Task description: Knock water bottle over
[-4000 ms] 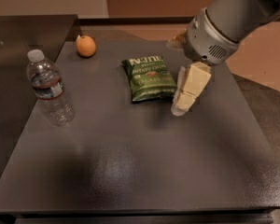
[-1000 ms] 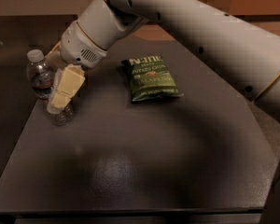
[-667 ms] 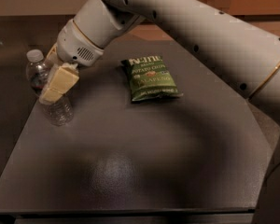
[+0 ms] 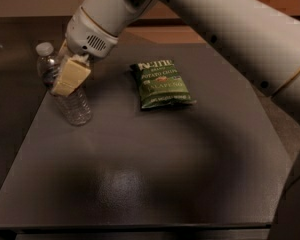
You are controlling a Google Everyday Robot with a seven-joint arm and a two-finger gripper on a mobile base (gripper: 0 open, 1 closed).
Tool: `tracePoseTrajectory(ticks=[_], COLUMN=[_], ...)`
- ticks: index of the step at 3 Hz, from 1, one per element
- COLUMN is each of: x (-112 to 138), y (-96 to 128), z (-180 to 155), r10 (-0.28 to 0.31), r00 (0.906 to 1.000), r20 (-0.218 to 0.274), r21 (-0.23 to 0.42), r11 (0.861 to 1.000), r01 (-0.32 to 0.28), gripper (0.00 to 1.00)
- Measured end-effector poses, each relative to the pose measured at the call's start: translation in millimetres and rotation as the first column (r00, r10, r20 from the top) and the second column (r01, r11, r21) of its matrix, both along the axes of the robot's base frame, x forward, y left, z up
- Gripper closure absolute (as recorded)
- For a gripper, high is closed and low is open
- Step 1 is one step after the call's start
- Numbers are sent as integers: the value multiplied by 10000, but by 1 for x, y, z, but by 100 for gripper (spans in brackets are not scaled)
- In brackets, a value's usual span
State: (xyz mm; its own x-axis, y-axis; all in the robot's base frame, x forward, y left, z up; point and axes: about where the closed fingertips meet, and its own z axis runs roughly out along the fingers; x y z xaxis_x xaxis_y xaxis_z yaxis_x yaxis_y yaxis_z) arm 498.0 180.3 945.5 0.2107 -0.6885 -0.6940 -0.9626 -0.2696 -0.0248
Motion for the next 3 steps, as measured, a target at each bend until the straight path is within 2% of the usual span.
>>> tracePoseTrajectory(ticks=[1, 2, 3], x=[7, 10, 7], y=[-38, -77, -106], z=[11, 10, 2], r10=[-731, -1287, -1682], r00=[9969, 9904, 9843], r20=[279, 499, 541], r21=[-1381, -2916, -4113], r11=[9875, 9466, 8945], r01=[762, 1377, 1754], gripper=[100, 100, 100])
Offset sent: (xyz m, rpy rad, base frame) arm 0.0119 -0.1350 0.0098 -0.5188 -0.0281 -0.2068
